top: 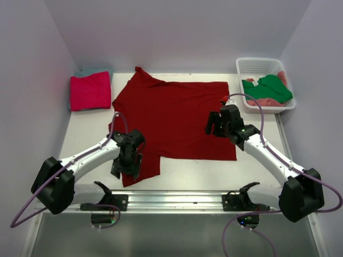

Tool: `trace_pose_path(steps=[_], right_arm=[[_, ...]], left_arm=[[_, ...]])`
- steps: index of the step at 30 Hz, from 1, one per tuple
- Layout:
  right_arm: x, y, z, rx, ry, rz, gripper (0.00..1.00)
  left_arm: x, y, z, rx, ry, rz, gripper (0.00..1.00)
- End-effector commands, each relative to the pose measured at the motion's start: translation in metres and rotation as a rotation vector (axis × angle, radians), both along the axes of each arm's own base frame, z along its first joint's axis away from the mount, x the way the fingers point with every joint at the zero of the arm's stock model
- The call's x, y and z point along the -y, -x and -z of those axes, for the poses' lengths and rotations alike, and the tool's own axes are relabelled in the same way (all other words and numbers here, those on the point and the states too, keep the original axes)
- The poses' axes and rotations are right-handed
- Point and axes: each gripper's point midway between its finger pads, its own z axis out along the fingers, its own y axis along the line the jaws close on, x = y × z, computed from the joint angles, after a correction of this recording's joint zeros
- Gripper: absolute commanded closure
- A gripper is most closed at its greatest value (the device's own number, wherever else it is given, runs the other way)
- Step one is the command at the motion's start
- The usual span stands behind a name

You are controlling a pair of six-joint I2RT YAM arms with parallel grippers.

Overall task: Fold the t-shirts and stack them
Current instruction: Grap the side of the flattened tshirt closest away from the robot with both arms

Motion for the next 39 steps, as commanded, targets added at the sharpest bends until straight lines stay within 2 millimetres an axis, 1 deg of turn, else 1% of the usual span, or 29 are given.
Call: trace_pose_path(steps=[1, 8, 13, 17, 19, 20, 22, 25, 28, 31, 33, 34, 35, 36, 37, 39], right_arm=[[-0.004, -0.008, -0.017, 0.047, -0.014, -0.005, 0.30], [-0.003, -0.008, -0.014, 0.042, -0.006, -0.006, 0.30], [-0.002, -0.008, -0.012, 0.037, -0.001, -0.002, 0.30], [-0.002, -0.008, -0.015, 0.044, -0.004, -0.002, 0.30], [-0.002, -0.007, -0.017, 0.051, -0.008, 0.001, 0.30], [-0.001, -0.007, -0.017, 0.051, -0.004, 0.000, 0.30], [0.001, -0.006, -0.018, 0.054, -0.001, 0.004, 0.30], [0.002, -0.005, -0.020, 0.060, -0.002, 0.007, 0.30], [0.003, -0.004, -0.022, 0.068, -0.003, 0.011, 0.30], [0.003, -0.003, -0.024, 0.070, -0.001, 0.009, 0.30], [0.004, -0.002, -0.025, 0.077, -0.005, 0.010, 0.30], [0.003, -0.002, -0.026, 0.078, -0.006, 0.008, 0.30], [0.003, -0.002, -0.026, 0.080, -0.007, 0.008, 0.30], [0.003, -0.002, -0.026, 0.079, -0.008, 0.007, 0.30], [0.004, -0.003, -0.027, 0.082, -0.005, 0.008, 0.30], [0.005, -0.002, -0.026, 0.081, 0.002, 0.011, 0.30]], left_arm=[[0.006, -0.008, 0.010, 0.020, 0.016, 0.036, 0.29], [0.004, -0.003, 0.025, -0.013, -0.007, 0.027, 0.29], [0.002, -0.005, 0.027, -0.010, -0.026, 0.028, 0.32], [0.001, -0.004, 0.028, -0.030, -0.038, 0.031, 0.40], [0.001, -0.003, 0.029, -0.042, -0.047, 0.036, 0.47], [0.002, -0.002, 0.029, -0.046, -0.048, 0.042, 0.47], [0.002, -0.002, 0.029, -0.046, -0.048, 0.044, 0.47], [0.005, -0.001, 0.029, -0.059, -0.032, 0.051, 0.41], [0.005, -0.001, 0.030, -0.071, -0.036, 0.058, 0.38], [0.005, -0.001, 0.031, -0.078, -0.043, 0.063, 0.37], [0.006, -0.002, 0.032, -0.087, -0.047, 0.066, 0.37], [0.008, -0.005, 0.033, -0.082, -0.043, 0.069, 0.37], [0.014, -0.005, 0.034, -0.095, -0.017, 0.077, 0.38], [0.014, -0.004, 0.035, -0.103, -0.019, 0.081, 0.38], [0.018, -0.007, 0.037, -0.096, -0.002, 0.085, 0.41], [0.018, -0.007, 0.041, -0.115, -0.006, 0.096, 0.45]])
